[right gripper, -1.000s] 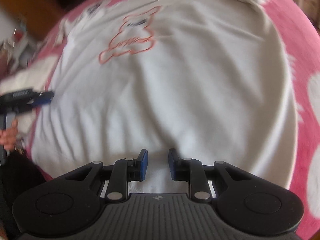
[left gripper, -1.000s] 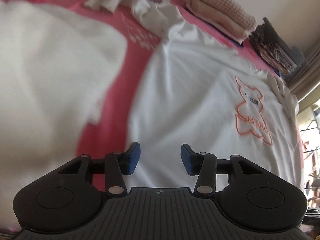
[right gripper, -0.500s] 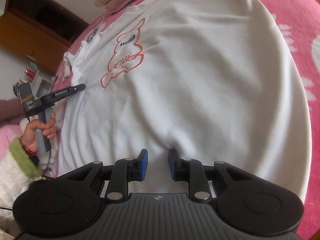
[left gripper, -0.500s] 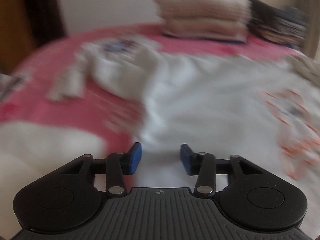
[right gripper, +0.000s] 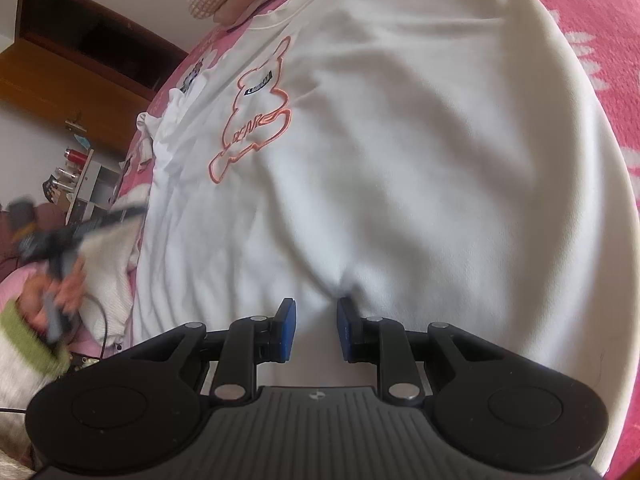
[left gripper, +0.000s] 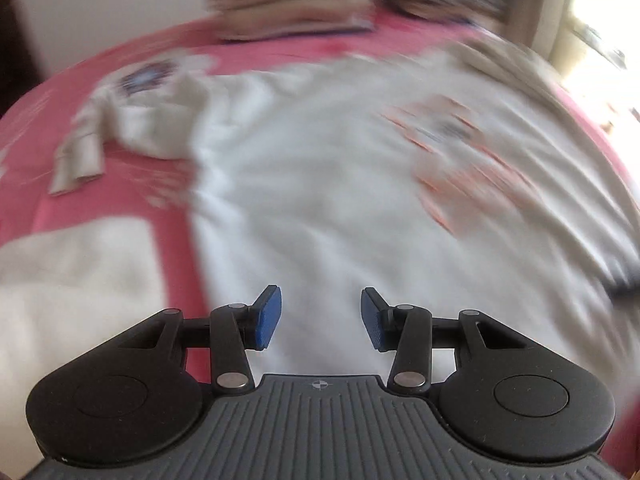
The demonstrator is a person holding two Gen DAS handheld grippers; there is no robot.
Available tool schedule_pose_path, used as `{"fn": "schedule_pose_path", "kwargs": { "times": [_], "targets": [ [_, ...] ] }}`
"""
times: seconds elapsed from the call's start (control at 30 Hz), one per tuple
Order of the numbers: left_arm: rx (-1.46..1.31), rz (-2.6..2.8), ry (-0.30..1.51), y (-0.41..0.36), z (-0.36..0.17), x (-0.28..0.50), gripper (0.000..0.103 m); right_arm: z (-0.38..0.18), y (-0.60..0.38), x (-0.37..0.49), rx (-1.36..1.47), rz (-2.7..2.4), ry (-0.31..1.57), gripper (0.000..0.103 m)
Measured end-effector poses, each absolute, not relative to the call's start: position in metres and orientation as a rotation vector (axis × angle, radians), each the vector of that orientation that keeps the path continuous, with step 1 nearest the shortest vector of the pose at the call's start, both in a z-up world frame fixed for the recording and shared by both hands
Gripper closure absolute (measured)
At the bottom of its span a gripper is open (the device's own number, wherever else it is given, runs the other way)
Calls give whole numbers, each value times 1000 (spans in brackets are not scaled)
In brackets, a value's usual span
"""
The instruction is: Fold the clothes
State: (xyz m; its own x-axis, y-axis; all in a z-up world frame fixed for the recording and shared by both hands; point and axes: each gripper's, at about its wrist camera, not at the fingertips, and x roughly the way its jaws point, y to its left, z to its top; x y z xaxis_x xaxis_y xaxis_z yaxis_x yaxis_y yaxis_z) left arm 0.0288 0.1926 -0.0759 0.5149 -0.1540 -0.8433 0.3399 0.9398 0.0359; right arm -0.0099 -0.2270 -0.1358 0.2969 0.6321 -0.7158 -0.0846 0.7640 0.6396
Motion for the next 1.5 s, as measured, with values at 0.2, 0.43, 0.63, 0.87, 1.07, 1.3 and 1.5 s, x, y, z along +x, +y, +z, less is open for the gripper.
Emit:
{"fn": "schedule_pose_path", "kwargs": {
  "times": [0.2,0.43,0.63,0.87,1.07,1.3,1.5],
  "targets": [
    [395,-519,1238,182,-112,-3,59,-131,-225,-16,507,496,1173,79],
    [456,-513,1373,203,-99,-7,59,-126,-222,-22,461,481,1161,79],
    [390,-413,1314,216,-53,-20,59,-122,-219,-27,421,468,1151,79],
    [202,-198,1120,235,38,-34,58,-103,-215,-47,341,445,1108,78],
    [59,40,956,256,124,-82,57,-45,-228,-108,318,495,929,78],
    [62,175,799,242,221,-95,54,40,-246,-143,185,406,787,77],
    [-21,71,656,188,243,-70,50,100,-258,-137,194,320,778,77]
  ]
}}
